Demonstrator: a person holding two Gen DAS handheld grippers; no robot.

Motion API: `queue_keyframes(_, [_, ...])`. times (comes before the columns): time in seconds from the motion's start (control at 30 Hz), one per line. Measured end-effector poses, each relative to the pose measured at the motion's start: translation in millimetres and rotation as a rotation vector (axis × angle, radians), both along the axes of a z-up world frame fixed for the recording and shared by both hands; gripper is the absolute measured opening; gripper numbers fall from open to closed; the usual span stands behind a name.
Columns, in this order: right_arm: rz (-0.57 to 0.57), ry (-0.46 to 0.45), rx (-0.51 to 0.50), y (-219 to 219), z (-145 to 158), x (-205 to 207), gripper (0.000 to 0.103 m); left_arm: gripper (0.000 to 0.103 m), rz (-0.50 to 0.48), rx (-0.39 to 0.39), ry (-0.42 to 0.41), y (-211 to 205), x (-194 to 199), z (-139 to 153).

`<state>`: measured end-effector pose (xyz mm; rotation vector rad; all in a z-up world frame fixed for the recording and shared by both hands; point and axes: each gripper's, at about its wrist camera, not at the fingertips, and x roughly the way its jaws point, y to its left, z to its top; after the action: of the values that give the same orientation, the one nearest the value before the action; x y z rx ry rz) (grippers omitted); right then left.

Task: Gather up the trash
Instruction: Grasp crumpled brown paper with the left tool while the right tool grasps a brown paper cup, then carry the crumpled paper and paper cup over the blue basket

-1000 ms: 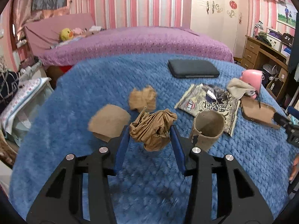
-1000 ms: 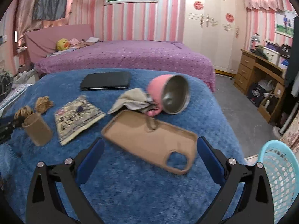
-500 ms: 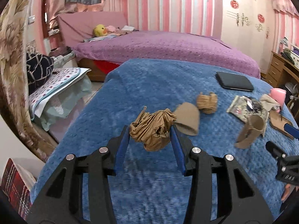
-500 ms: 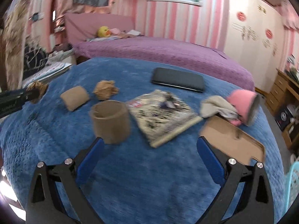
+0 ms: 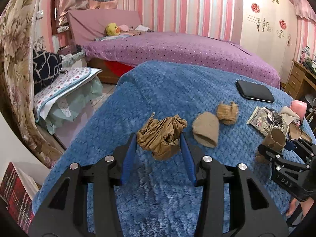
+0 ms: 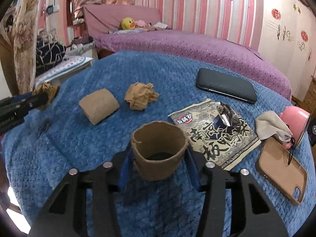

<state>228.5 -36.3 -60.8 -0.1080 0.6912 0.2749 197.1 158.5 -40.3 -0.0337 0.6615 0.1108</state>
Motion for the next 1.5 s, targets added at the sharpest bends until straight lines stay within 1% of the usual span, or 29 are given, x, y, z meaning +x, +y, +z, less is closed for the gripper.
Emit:
queue_keyframes(0.17, [-0.019, -0.080, -0.008, -19, 17, -19, 0.046, 0.043, -0.016, -0.018, -0.013, -13, -4, 7])
queue_keyframes(0.3, [-0.078, -0.116, 0.009, -59, 36, -37, 0.046, 0.043, -0.045, -0.049, -0.043, -31, -12, 19])
queue_keyframes(0.43, [-0.144, -0.148, -0.017, -99, 55, -56, 0.046, 0.044, -0.086, -0.095, -0.060, -58, -18, 28])
queue_keyframes(0.57, [-0.224, -0.170, -0.038, -139, 65, -77, 0.046, 0.044, -0.135, -0.131, -0.063, -90, -21, 33])
queue_keyframes(0.67, [-0.293, -0.168, -0.045, -173, 64, -90, 0.046, 0.044, -0.173, -0.142, -0.070, -115, -25, 36])
queue_keyframes(0.77, [-0.338, -0.153, -0.036, -201, 57, -96, 0.046, 0.044, -0.207, -0.139, -0.073, -140, -29, 36])
queue_keyframes(0.87, [-0.364, -0.143, -0.049, -217, 49, -99, 0.046, 0.044, -0.220, -0.145, -0.063, -159, -31, 31])
queue_keyframes(0.93, [-0.384, -0.141, -0.038, -230, 47, -100, 0.046, 0.044, -0.234, -0.150, -0.058, -170, -33, 28])
queue_keyframes(1.03, [-0.404, -0.149, -0.030, -243, 47, -101, 0.046, 0.044, -0.251, -0.108, -0.074, -187, -38, 25])
queue_keyframes(1.13, [-0.414, -0.149, -0.044, -252, 43, -103, 0.046, 0.044, -0.256, -0.088, -0.069, -193, -39, 21])
queue_keyframes(1.23, [-0.432, -0.143, -0.042, -264, 40, -106, 0.046, 0.044, -0.260, -0.103, -0.057, -195, -39, 18])
queue_keyframes(1.37, [-0.462, -0.143, -0.035, -281, 39, -110, 0.046, 0.044, -0.260, -0.053, -0.070, -203, -39, 15])
queue_keyframes(1.5, [-0.490, -0.139, -0.032, -298, 37, -117, 0.046, 0.044, -0.262, -0.049, -0.074, -206, -38, 15])
